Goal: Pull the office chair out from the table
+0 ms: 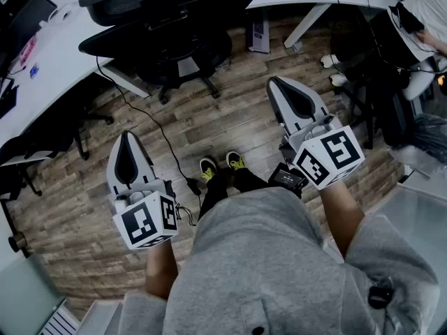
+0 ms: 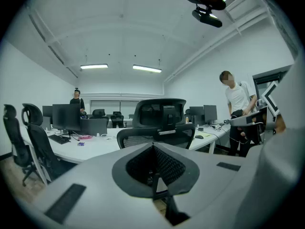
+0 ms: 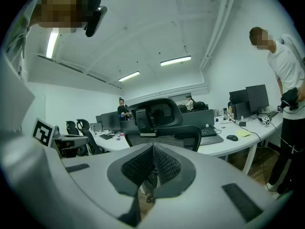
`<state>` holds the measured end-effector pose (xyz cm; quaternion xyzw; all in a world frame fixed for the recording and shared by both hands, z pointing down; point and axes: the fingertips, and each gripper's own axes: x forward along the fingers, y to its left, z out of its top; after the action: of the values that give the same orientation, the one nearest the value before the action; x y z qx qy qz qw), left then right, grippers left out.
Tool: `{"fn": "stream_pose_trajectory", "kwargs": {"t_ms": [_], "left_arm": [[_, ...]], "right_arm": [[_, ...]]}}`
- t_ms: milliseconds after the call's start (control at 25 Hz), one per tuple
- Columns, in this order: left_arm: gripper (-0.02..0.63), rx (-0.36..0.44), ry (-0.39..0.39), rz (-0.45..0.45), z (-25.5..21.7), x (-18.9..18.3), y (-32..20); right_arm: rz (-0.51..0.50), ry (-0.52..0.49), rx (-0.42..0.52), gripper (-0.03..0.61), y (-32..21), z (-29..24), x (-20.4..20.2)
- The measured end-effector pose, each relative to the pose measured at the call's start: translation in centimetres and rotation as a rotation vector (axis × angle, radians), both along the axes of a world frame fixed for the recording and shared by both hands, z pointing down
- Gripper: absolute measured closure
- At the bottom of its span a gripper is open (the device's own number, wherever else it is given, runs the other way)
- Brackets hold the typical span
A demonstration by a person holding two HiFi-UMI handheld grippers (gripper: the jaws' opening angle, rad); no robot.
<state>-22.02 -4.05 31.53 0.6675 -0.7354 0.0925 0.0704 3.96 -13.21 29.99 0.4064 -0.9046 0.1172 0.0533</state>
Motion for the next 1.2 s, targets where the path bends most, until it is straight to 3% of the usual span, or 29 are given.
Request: {"fn": "stream_pose_trajectory", "kwargs": {"t_ms": [600,840,1200], "left_arm": [[0.601,0.008,0.024,-0.014,-0.7,1.0,-0.9],[0.601,0.019,0.079,0.019,-0.7,1.2,-1.2],[0.601,0.037,0.076,0.027,-0.8,-2.3,0.5]], "right_arm": [[0.003,-0.044,0.009,0.551,-0.7,-0.2,0.7],[0.025,-0.064,0.010,0.551,-0.3,-0.6,0.6],[0.041,-0.060,0.014,0.551,1.7,-1.2,-2.7]]}}
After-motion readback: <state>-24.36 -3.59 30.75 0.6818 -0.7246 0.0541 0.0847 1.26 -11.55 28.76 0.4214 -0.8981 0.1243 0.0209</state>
